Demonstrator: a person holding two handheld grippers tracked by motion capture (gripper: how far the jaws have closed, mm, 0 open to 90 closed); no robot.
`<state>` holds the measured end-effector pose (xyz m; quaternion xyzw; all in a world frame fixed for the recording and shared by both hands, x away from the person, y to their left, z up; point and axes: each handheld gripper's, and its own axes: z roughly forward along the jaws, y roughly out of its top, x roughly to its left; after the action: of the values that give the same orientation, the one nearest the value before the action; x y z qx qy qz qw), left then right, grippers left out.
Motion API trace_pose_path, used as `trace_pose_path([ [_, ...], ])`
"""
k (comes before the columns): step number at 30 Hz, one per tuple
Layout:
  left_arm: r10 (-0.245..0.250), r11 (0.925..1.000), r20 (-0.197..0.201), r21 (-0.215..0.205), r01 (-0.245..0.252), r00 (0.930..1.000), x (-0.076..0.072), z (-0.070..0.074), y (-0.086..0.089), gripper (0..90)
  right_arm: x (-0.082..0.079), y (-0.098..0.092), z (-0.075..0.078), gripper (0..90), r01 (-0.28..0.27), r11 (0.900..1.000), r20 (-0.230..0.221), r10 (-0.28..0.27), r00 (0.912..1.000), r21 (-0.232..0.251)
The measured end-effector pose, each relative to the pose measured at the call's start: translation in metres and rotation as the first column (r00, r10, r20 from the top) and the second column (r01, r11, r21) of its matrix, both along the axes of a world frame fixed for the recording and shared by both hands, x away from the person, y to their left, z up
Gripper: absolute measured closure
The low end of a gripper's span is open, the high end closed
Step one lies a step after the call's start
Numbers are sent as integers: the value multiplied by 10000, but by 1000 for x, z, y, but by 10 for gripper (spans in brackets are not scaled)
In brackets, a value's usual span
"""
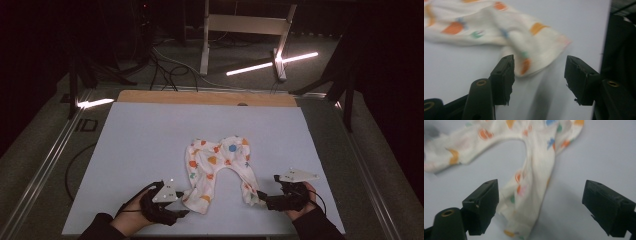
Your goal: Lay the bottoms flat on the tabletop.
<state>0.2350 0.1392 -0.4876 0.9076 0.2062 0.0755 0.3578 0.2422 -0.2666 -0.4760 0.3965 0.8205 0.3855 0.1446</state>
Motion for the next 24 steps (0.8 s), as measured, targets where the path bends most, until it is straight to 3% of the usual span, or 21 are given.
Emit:
trace_pose_path([
  [2, 280, 9996, -2, 34, -280, 9996, 7, 0, 2, 491, 2, 3, 5, 134, -93, 9996, 268, 86, 9996, 268],
  [4, 516, 9986, 4, 77, -516, 9987, 14, 1, 1, 526, 4, 8, 8, 138, -79, 9998, 436, 72, 9990, 161],
  [9, 589, 9982, -175, 116, -587, 9981, 33, -5, -10, 604, 8, 20, 8, 143, -165, 9998, 540, 161, 9984, 65],
  [11, 483, 9986, -449, 243, -473, 9978, 38, -10, -15, 636, 9, 23, 6, 145, -223, 9998, 489, 223, 9986, -7],
  [16, 157, 9980, -783, 621, -109, 9968, 38, -19, -22, 688, 9, 24, 4, 149, -219, 9997, 369, 221, 9991, -72],
  [18, 57, 9988, -897, 488, -13, 9960, 37, -20, -23, 757, 9, 24, 3, 150, -177, 9998, 404, 181, 9990, -85],
  [20, 4, 9984, -818, 561, 42, 9967, 35, -18, -23, 877, 10, 23, 3, 151, -186, 9998, 443, 190, 9988, -97],
  [24, 83, 9979, -753, 641, -35, 9971, 30, -13, -20, 891, 10, 22, 4, 152, 33, 10000, 542, -28, 9985, -80],
])
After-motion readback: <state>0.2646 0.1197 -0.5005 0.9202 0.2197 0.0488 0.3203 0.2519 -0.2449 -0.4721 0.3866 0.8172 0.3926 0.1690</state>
